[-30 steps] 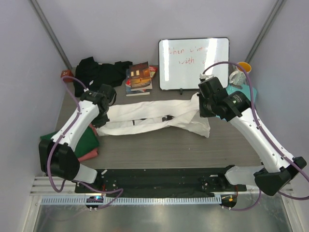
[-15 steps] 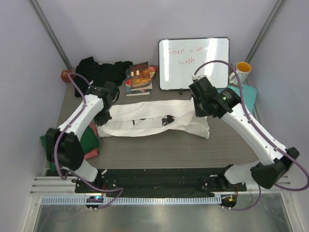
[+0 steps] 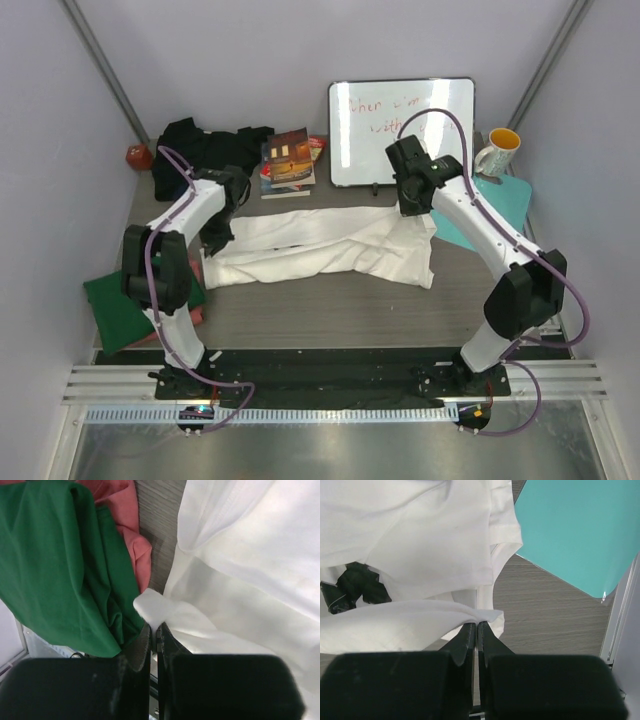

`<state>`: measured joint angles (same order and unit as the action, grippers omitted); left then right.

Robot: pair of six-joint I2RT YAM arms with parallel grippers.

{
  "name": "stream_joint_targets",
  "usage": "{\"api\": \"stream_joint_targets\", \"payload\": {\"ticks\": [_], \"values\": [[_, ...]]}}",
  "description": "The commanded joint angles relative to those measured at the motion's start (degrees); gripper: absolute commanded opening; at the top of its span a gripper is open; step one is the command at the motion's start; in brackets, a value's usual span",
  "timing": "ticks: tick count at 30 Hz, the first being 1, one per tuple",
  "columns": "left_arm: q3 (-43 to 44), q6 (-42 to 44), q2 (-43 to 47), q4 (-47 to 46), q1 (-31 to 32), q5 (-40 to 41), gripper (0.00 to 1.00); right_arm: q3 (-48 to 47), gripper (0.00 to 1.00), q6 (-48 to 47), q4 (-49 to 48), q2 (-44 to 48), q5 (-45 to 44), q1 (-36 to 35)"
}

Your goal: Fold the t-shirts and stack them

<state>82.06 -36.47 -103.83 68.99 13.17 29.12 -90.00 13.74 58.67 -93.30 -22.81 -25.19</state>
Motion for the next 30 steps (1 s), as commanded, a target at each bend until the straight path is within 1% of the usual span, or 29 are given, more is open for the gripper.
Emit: {"api": "stream_joint_targets", "payload": {"ticks": [1, 7, 17, 20, 26, 28, 30], "values": [[1.0, 1.6, -3.5, -1.9, -1.5, 1.6, 0.01, -1.2, 0.01, -2.0, -3.9, -2.2, -0.9, 0.9], [2.2, 2.2, -7.8, -2.4, -1.5, 1.7, 0.00, -1.2, 0.01, -2.1, -5.4, -6.4, 0.0, 0.9], [7.8, 4.0, -10.3, -1.2, -1.6, 3.7, 0.00, -1.4, 0.01, -2.3, -7.7, -10.8, -1.8, 1.2], [9.7, 4.2, -11.9, -0.6, -1.5, 2.9, 0.00, -1.7, 0.01, -2.2, -7.9, -11.6, -2.2, 1.3], [9.6, 4.9, -13.7, -1.1, -1.6, 1.5, 0.00, -1.3, 0.01, -2.2, -8.2, -12.3, -3.3, 1.4], [9.5, 5.4, -14.0, -1.4, -1.6, 1.0, 0.04, -1.4, 0.01, -2.0, -8.3, -12.5, -3.4, 1.5], [9.5, 5.4, -14.6, -1.3, -1.5, 0.6, 0.04, -1.5, 0.01, -2.0, -8.4, -13.0, -3.7, 1.5]]}}
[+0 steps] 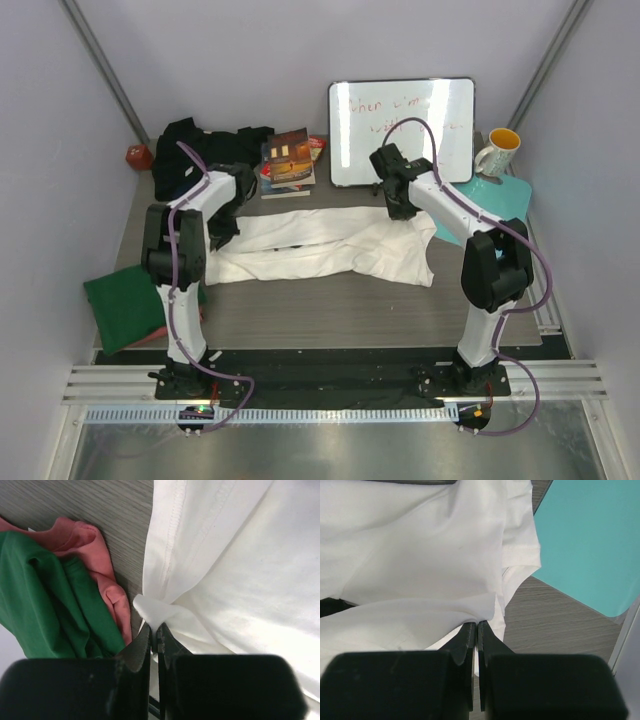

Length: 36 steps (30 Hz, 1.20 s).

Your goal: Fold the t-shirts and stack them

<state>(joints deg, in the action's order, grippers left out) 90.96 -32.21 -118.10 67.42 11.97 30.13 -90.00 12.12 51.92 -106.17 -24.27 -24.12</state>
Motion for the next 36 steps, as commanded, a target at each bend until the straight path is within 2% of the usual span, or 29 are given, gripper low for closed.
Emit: {"api": "stream_joint_targets", "payload": {"ticks": [1, 5, 11, 12, 15, 18, 24, 30, 33, 36], "values": [[0.7, 1.4, -0.4, 0.3, -0.3, -0.4, 0.05, -1.6, 0.01, -0.3, -1.6, -0.4, -2.1, 0.5], [0.8, 1.4, -0.5, 0.3, -0.3, -0.1, 0.09, -2.0, 0.01, -0.3, -1.7, -1.3, -1.9, 0.5], [1.3, 1.5, -0.7, 0.2, -0.3, 0.5, 0.25, -2.3, 0.02, 0.1, -2.1, -2.8, -2.3, 0.5], [1.4, 1.5, -0.7, 0.2, -0.3, 0.5, 0.29, -2.4, 0.05, 0.1, -2.1, -3.0, -2.4, 0.6], [1.2, 1.2, 0.8, -0.2, -0.2, 1.6, 0.39, -3.0, 0.24, 0.4, -2.0, -2.9, -3.2, 0.6], [0.6, 0.9, 3.2, -1.0, -0.3, 2.8, 0.47, -3.0, 0.30, 0.7, -2.8, -1.2, -4.8, 0.6], [1.1, 0.0, 4.8, -0.8, -0.2, 4.8, 0.51, -3.7, 0.32, 0.5, -4.9, 2.1, -8.2, 0.6], [3.3, -2.3, 6.1, 2.5, -0.2, 9.3, 0.50, -4.1, 0.33, 0.5, -4.9, 5.6, -10.5, 0.7], [3.0, -1.9, 11.2, 2.3, 0.2, 7.0, 0.50, -2.6, 0.33, 1.7, -3.5, 9.9, -9.8, 0.6], [-1.4, -1.1, 17.6, -0.8, 3.1, 1.6, 0.48, 2.1, 0.33, 3.6, -2.5, 14.1, -4.0, 0.4]]}}
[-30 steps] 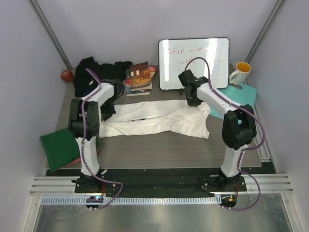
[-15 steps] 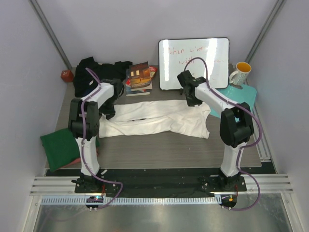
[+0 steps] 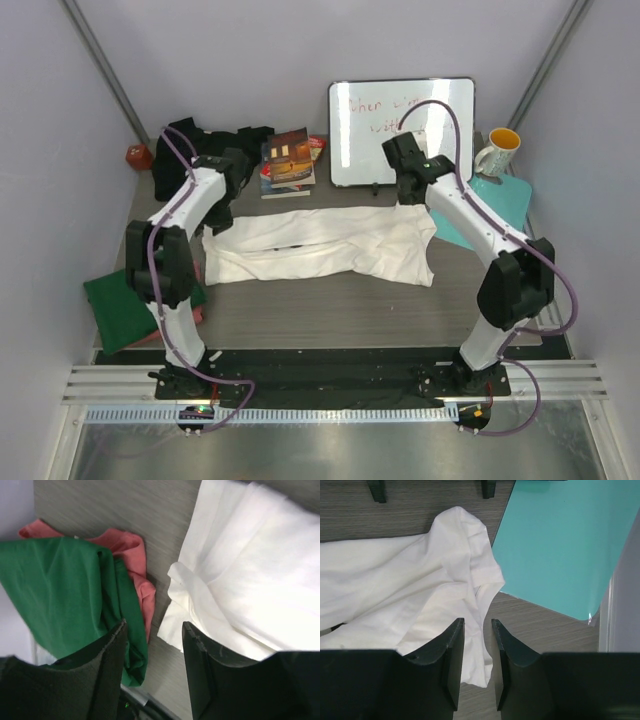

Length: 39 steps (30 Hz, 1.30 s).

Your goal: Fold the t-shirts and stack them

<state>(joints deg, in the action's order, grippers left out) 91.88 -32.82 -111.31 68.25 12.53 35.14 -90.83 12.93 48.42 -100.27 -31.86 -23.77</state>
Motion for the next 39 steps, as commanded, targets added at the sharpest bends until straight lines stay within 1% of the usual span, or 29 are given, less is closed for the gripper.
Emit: {"api": "stream_joint_targets", "payload": {"ticks": [1, 2, 3, 4, 5, 6, 7, 9, 12, 18, 23, 30, 36, 39], "values": [[-3.8, 0.0, 11.8, -4.2, 4.6, -5.1, 0.43, 5.6, 0.27, 3.2, 1.2, 8.9, 4.9, 0.0], [-4.9, -0.1, 12.3, -4.9, 5.6, -7.1, 0.16, 7.1, 0.23, 4.1, 1.5, 9.4, 5.9, 0.0], [-6.1, -0.6, 11.8, -5.1, 7.7, -9.0, 0.01, 8.5, 0.16, 4.6, 1.8, 9.9, 7.1, -0.6], [-6.3, -1.4, 11.0, -4.8, 8.8, -9.5, 0.00, 11.6, 0.09, 4.7, 1.8, 10.2, 7.6, -0.9], [-6.4, -1.6, 9.9, -4.7, 10.0, -9.4, 0.00, 13.2, 0.06, 5.4, 1.8, 10.4, 8.0, -1.4], [-6.2, -2.2, 8.7, -4.3, 12.7, -8.3, 0.00, 16.0, 0.02, 6.0, 1.8, 10.6, 8.6, -1.7], [-5.9, -2.9, 6.2, -3.7, 13.8, -7.7, 0.00, 17.2, 0.01, 6.7, 1.8, 11.1, 9.3, -1.9], [-5.0, -3.7, 4.0, -3.6, 17.1, -6.7, 0.00, 20.1, 0.01, 7.6, 0.5, 11.8, 10.3, -2.2], [-3.4, -5.0, 0.7, -4.3, 19.4, -8.1, 0.00, 21.1, 0.01, 8.3, 0.4, 12.1, 10.8, -3.0], [-1.7, -6.2, -4.7, -5.4, 21.6, -8.8, 0.00, 22.6, 0.01, 8.5, 0.4, 8.1, 11.2, -3.7], [-4.1, -7.0, -7.1, -6.8, 22.0, -9.6, 0.00, 24.3, 0.01, 9.0, -1.8, 2.6, 10.9, -4.4], [-9.5, -8.1, -6.8, -10.6, 22.1, -10.4, 0.00, 23.4, 0.01, 11.0, -2.3, -5.1, 9.4, -4.4], [-11.5, -8.7, -7.7, -11.2, 22.1, -9.8, 0.00, 21.9, 0.01, 13.7, 0.4, -8.0, 7.8, -4.0], [-12.4, -8.2, -8.0, -12.0, 21.8, -10.6, 0.00, 21.8, 0.01, 13.9, 0.4, -8.8, 9.4, -3.1]]}}
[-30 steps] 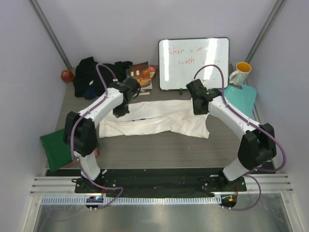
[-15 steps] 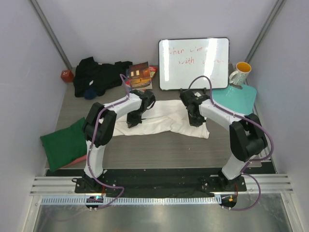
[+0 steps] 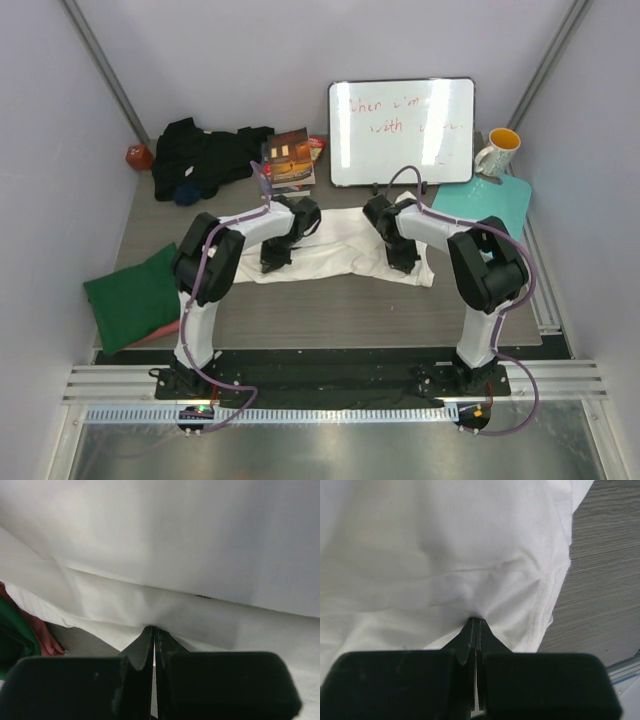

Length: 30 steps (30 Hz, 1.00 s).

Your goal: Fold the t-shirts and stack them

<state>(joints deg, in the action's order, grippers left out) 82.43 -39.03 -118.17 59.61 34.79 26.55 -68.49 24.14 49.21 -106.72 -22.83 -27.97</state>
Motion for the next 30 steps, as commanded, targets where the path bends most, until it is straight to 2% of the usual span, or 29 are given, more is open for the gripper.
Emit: {"api": "stream_joint_targets", "payload": {"ticks": [1, 10, 20, 22, 24, 30], "values": [[-3.6, -1.9, -1.3, -3.5, -0.8, -2.3, 0.00, -0.4, 0.01, 2.5, -0.3, -2.5, 0.7, 1.9], [-6.3, -1.4, -0.7, -4.6, -4.5, -3.3, 0.00, 1.3, 0.01, 0.9, -0.9, -0.9, 3.6, 7.3], [-5.7, 0.3, -0.4, -5.4, -4.6, -5.3, 0.01, 3.5, 0.02, 2.0, -0.5, 1.0, 2.2, 7.9], [-5.9, 0.6, 1.2, -6.2, -4.6, -6.7, 0.12, 3.8, 0.06, 2.9, 0.0, 2.7, 0.9, 7.9], [-5.9, 1.2, 2.5, -7.3, -4.6, -7.6, 0.18, 4.1, 0.08, 3.2, 0.2, 4.4, 0.5, 7.9], [-4.1, 1.9, 7.9, -7.2, -4.6, -9.2, 0.21, 1.6, 0.08, 4.1, 1.1, 13.5, -0.6, 7.9]]}}
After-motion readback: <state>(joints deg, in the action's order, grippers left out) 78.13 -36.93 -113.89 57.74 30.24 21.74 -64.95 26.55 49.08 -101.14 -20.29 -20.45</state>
